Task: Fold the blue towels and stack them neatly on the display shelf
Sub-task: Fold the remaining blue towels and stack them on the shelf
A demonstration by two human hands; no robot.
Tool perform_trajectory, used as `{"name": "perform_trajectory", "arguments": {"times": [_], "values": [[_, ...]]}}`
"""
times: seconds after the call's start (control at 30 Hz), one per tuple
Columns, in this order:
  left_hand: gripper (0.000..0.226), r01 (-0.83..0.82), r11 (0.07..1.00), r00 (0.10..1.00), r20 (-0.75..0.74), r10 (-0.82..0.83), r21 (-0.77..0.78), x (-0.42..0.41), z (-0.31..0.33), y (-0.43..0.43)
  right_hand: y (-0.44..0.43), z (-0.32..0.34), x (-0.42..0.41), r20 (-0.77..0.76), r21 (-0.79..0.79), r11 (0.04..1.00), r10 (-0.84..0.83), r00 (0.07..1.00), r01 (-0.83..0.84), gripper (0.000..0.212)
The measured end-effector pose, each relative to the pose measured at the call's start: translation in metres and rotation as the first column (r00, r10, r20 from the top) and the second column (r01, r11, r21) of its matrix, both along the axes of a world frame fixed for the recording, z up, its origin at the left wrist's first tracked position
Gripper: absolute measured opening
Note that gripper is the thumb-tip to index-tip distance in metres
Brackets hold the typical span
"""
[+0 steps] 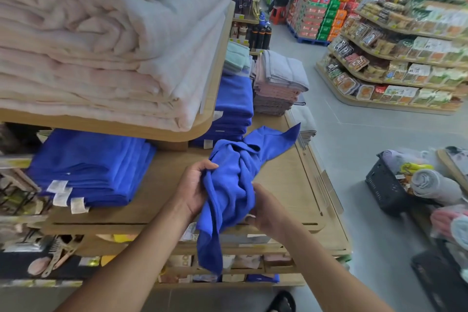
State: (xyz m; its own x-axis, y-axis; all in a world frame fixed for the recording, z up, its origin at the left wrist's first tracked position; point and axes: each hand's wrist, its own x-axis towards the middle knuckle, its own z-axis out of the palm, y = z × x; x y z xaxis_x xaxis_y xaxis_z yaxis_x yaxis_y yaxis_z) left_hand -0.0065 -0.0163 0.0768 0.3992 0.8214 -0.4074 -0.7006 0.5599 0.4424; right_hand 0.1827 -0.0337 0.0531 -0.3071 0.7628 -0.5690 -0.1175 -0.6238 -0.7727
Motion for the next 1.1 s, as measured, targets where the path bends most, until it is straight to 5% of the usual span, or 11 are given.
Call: {"name": "perform_trajectory", "arguments": {"times": [0.23, 0.37, 0.47, 0.6, 0.67, 0.77, 0.87, 0.9, 1.0, 1.03, 1.1], "values": [[0.037, -0.117, 0.978, 0.95, -0.266, 0.161, 0.175, -0.029, -0.002, 0.013, 0.024, 0.036, 0.035, -0.213, 0.201, 0.973, -0.068, 0.975, 0.112, 0.042], [0.04, -0.189, 0.927, 0.556, -0.743, 0.372, 0.324, -0.051, -0.018, 0.017, 0.049, 0.061, 0.093, 0.143, 0.271, 0.92, -0.329, 0.933, 0.283, 0.017], [0.037, -0.219, 0.898, 0.397, -0.806, 0.439, 0.381, -0.054, -0.033, 0.03, 0.073, 0.074, 0.115, 0.166, 0.406, 0.815, -0.511, 0.843, 0.414, 0.037], [0.009, -0.304, 0.92, 0.587, -0.713, 0.385, 0.246, -0.047, -0.048, 0.032, 0.064, 0.042, 0.11, 0.752, 0.472, 0.856, -0.266, 0.604, -0.211, 0.017], [0.032, -0.23, 0.929, 0.561, -0.74, 0.371, 0.291, -0.047, -0.054, 0.025, 0.047, 0.015, 0.099, 0.893, 0.358, 0.816, -0.157, 0.422, -0.453, 0.015], [0.082, 0.122, 0.909, 0.025, -0.917, 0.399, 0.399, -0.053, -0.066, 0.007, 0.024, -0.012, 0.091, 0.955, 0.253, 0.756, -0.094, 0.282, -0.604, 0.029], [0.068, 0.487, 0.772, -0.466, -0.627, 0.625, 0.408, -0.045, -0.066, -0.021, 0.02, -0.018, 0.096, 0.96, 0.272, 0.777, -0.175, 0.219, -0.568, 0.023], [0.058, 0.619, 0.651, -0.442, -0.49, 0.751, 0.439, -0.041, -0.065, -0.028, 0.022, -0.017, 0.098, 0.953, 0.299, 0.798, -0.226, 0.199, -0.524, 0.022], [0.029, 0.893, 0.163, 0.017, -0.393, 0.92, 0.42, -0.022, -0.075, -0.05, 0.027, -0.013, 0.102, 0.926, 0.377, 0.837, -0.326, 0.193, -0.397, 0.017], [0.026, 0.94, 0.112, 0.053, -0.461, 0.886, 0.324, -0.017, -0.079, -0.056, 0.027, -0.013, 0.102, 0.924, 0.381, 0.839, -0.331, 0.192, -0.387, 0.016], [0.049, 0.981, 0.173, -0.1, -0.533, 0.84, 0.089, -0.014, -0.09, -0.058, 0.029, -0.014, 0.103, 0.922, 0.385, 0.839, -0.338, 0.187, -0.384, 0.017]]}}
